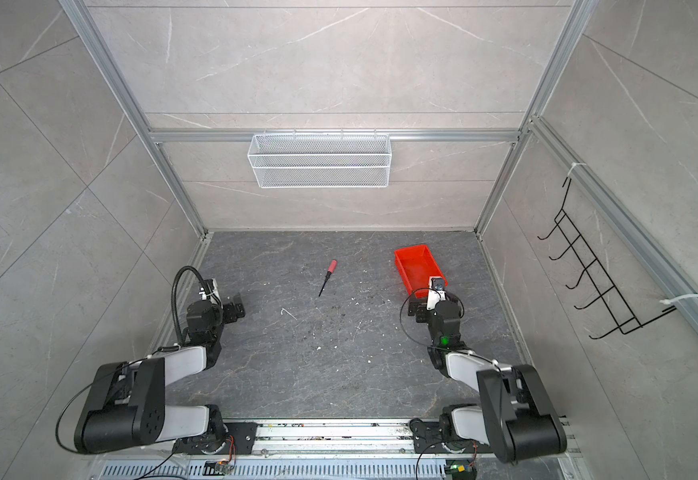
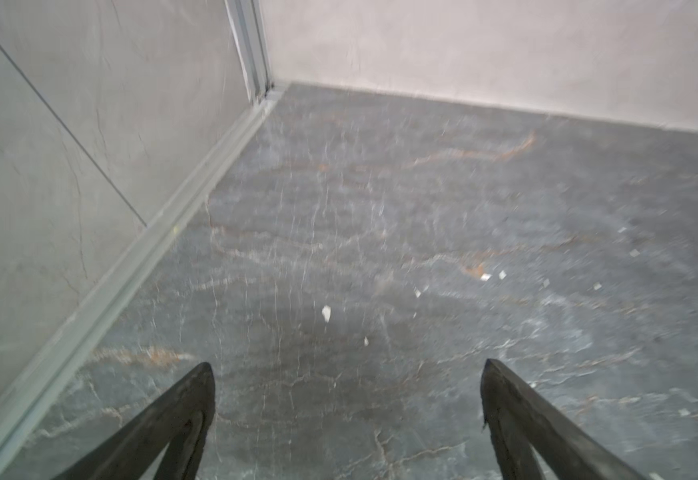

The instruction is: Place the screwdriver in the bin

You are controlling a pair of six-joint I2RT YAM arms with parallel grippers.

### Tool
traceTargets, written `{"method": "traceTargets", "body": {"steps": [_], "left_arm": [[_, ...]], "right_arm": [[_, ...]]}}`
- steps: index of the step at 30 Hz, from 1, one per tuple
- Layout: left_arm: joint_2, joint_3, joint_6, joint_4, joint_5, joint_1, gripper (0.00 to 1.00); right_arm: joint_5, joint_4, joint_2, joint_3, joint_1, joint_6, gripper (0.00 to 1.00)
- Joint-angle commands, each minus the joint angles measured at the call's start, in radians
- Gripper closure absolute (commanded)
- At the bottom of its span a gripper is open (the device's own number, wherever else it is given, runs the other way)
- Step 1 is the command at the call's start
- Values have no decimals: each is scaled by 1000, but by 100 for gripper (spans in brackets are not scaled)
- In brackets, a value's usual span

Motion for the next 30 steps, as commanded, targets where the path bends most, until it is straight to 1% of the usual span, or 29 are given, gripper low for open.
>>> {"method": "traceTargets", "body": {"steps": [1, 5, 8, 10, 11, 14, 17, 20, 22, 26, 30], "left_arm": [[-76, 12, 49, -51, 16, -30, 0], [-162, 47, 70, -148, 4, -104, 0], [-229, 97, 12, -292, 6, -139, 0], [-276, 119, -18, -376, 16, -164, 0], [-300, 126, -27, -417, 21, -178, 0], [-364, 155, -56, -555, 49, -199, 0], [-400, 202, -71, -691, 121, -200, 0], [-422, 252, -44, -800, 207, -201, 0], [-430, 281, -5, -852, 265, -202, 0], [-438, 331, 71, -931, 332, -203, 0], [-448, 339, 172, -961, 395, -204, 0]], "right_arm": [[-29, -142, -85, 7, 2, 35, 1], [-51, -281, -194, 30, 4, 81, 1], [-78, -380, -253, 47, 4, 118, 1], [-77, -440, -276, 66, 4, 187, 1], [-94, -473, -280, 78, 4, 209, 1], [-136, -565, -273, 125, 4, 275, 1], [-184, -662, -233, 191, 6, 300, 1], [-234, -681, -179, 237, 15, 340, 1], [-267, -681, -135, 270, 33, 359, 1], [-219, -709, -63, 345, 126, 345, 1], [-101, -721, 4, 417, 254, 306, 1]]}}
